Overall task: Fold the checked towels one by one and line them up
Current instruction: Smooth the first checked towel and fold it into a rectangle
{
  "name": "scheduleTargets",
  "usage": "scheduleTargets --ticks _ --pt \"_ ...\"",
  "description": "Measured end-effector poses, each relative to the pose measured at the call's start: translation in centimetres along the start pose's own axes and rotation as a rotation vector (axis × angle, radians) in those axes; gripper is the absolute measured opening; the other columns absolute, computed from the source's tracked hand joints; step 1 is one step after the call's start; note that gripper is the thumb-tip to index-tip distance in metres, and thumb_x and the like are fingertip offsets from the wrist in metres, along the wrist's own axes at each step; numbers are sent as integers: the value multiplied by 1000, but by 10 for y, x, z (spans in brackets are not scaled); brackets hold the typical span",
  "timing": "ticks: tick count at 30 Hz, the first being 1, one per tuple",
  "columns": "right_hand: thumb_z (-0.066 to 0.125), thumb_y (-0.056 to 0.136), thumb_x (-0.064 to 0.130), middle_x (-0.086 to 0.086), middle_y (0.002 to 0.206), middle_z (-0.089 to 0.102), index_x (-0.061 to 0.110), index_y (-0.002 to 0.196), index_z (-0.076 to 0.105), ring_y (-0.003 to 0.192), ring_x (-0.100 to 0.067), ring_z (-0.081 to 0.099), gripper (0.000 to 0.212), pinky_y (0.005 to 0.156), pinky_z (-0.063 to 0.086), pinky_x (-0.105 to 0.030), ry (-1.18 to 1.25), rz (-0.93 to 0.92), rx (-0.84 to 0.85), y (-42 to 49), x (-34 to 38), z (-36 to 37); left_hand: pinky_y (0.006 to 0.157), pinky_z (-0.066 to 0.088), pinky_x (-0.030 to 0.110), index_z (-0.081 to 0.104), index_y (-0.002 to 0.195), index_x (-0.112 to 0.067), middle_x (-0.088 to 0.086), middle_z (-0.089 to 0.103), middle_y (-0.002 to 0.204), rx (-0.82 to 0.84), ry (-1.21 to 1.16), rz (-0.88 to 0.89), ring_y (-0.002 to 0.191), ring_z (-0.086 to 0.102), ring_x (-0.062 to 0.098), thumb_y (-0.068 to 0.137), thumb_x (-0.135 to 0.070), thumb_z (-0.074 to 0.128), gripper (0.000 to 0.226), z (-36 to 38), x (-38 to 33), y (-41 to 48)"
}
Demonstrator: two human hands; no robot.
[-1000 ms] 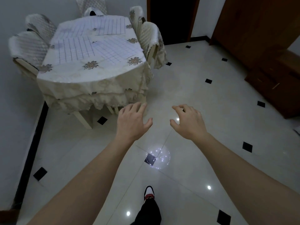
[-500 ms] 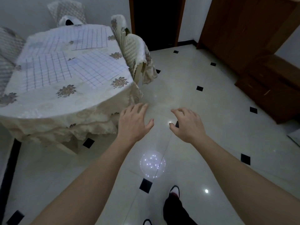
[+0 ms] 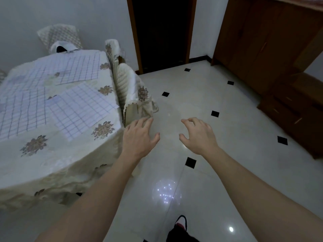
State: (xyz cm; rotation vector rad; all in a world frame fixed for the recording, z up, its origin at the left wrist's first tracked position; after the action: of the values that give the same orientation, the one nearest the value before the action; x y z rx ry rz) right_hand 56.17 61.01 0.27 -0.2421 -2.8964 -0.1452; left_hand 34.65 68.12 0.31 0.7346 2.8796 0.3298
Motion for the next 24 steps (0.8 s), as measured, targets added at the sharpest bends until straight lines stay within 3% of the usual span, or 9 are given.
scheduleTargets --ticks 5,16,20,24 --pt "50 92 47 -2 141 47 27 144 43 130 -23 43 56 109 30 -42 8 -10 8 73 -39 -10 95 46 41 52 138 -24 -1 60 132 -43 0 -14 119 56 24 86 -61 41 65 14 -20 75" --pt "51 93 47 -2 142 47 27 145 43 129 -23 45 57 110 31 -41 7 5 33 227 -110 5 98 45 42 51 139 -24 -1 58 136 -8 -41 -18 123 53 24 86 -61 40 66 72 -28 249" --pt "53 92 46 -3 141 49 26 144 45 128 -24 47 57 107 34 -41 -36 10 17 309 -133 7 97 45 42 51 139 -23 0 58 137 -27 -57 -8 123 53 24 87 -59 45 63 95 -17 332" --pt "51 93 47 -3 141 49 26 144 44 128 -24 46 56 108 34 -41 -48 17 14 407 -142 1 95 45 41 51 139 -24 -1 58 137 -25 -70 -11 123 53 22 87 -61 38 66 111 4 426"
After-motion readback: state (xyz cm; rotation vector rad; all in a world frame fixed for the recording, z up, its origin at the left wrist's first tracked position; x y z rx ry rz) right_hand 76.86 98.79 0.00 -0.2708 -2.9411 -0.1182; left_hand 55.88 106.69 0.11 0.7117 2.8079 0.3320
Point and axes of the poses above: each hand's wrist, its own y-axis towards the middle knuckle, its own z-axis out of the palm, x = y × z, the point moved 2 cm from there along y, towards the middle knuckle
